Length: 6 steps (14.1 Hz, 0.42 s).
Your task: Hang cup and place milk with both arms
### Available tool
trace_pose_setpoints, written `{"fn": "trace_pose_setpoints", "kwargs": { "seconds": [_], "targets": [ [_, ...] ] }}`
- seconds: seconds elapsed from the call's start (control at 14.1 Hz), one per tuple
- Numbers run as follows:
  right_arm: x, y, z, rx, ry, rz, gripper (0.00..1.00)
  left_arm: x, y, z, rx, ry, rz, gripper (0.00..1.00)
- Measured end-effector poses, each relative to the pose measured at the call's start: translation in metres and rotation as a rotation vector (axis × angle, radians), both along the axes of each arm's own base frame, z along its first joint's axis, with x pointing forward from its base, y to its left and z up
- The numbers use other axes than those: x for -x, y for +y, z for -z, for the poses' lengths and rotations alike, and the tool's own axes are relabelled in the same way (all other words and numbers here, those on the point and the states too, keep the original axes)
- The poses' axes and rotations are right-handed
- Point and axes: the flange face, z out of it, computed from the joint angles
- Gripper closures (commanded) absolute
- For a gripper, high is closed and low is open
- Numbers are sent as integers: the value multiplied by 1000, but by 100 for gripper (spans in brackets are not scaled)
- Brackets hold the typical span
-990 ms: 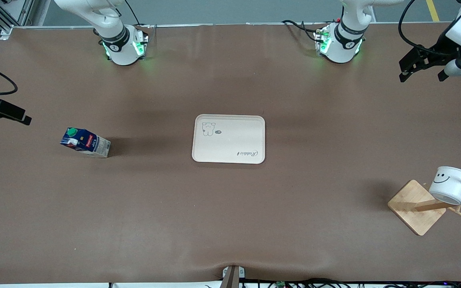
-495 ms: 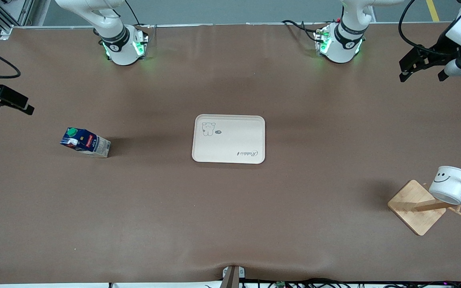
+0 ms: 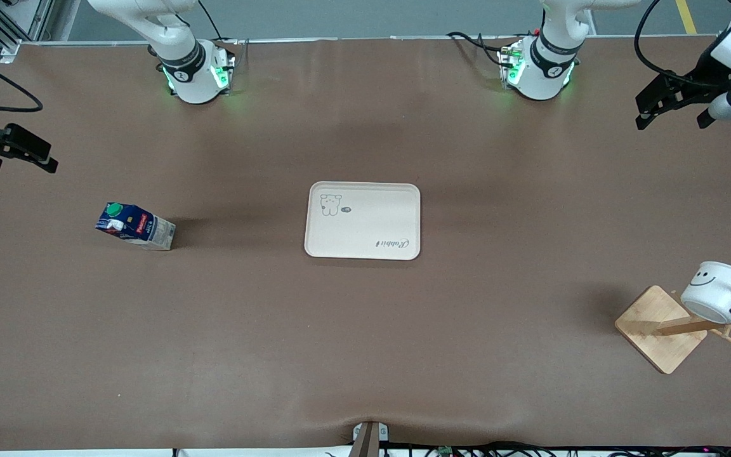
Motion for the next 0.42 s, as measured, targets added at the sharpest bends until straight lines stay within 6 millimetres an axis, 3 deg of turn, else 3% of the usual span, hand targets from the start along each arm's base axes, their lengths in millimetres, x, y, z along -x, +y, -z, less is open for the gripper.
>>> {"fn": "trace_pose_setpoints", "kwargs": {
  "seconds": [0.14,0.42],
  "targets": [
    [1,-15,1,0,-2,-15,0,-1,0,-1,1,-1,-1,0],
    [3,-11,-6,1,-20,-31,0,-7,0,2,1,3,-2,0]
  ]
}}
